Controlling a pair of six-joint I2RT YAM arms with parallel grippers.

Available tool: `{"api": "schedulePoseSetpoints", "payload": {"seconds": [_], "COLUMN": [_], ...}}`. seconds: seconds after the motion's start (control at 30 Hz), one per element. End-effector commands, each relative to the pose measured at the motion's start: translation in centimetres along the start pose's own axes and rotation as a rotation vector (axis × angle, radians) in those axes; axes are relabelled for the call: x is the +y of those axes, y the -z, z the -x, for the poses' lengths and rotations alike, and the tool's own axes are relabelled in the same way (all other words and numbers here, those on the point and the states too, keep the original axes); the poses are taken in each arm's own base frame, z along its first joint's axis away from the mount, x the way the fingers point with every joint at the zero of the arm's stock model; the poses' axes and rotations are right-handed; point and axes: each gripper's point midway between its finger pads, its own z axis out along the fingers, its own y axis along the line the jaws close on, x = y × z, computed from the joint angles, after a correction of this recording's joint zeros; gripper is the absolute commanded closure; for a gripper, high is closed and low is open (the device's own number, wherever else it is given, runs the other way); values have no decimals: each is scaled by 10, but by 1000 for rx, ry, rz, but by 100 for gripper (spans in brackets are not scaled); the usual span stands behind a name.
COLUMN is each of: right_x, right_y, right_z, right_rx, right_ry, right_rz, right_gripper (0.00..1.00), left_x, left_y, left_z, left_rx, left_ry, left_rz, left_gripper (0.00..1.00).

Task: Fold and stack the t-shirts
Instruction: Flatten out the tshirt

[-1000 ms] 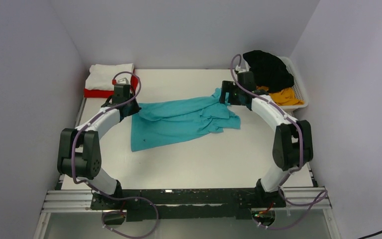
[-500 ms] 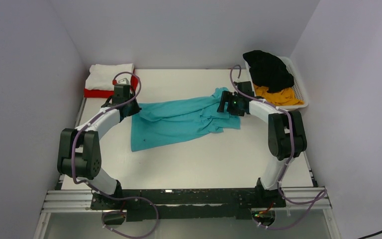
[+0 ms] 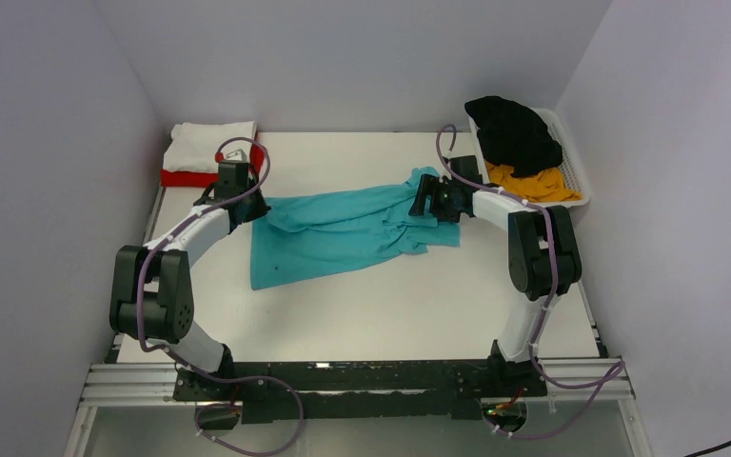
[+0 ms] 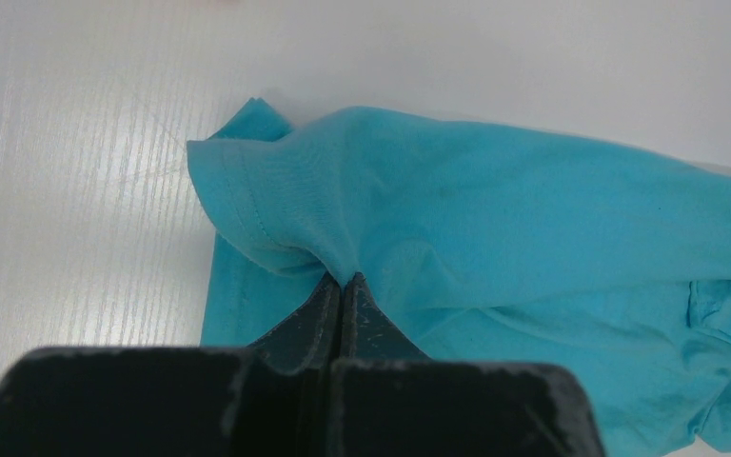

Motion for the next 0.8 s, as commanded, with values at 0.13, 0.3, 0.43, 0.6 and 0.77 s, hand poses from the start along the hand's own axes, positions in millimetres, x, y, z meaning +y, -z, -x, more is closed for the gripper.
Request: {"api": "schedulePoseSetpoints", "payload": {"seconds": [0.13, 0.3, 0.43, 0.6, 0.77], "right_x": [19, 30, 29, 27, 15], "right_y": [24, 24, 21, 12, 3], "right_z": [36, 36, 35, 30, 28], "right_rx": [-131, -118, -125, -125, -124], "right_ry": [39, 55, 53, 26, -3], "right_rz": [-18, 18, 0, 2, -50], "right_gripper": [22, 23, 25, 37, 72], "left_x": [-12, -11, -12, -12, -11], "left_y": [12, 11, 11, 10, 9], "left_z": [18, 18, 17, 16, 16], "left_rx": [-58, -54, -54, -52, -45], "left_ry": [-4, -4, -5, -1, -2], "left_rz": [-47, -43, -48, -49, -44], "left_gripper": [100, 100, 100, 100, 100]}}
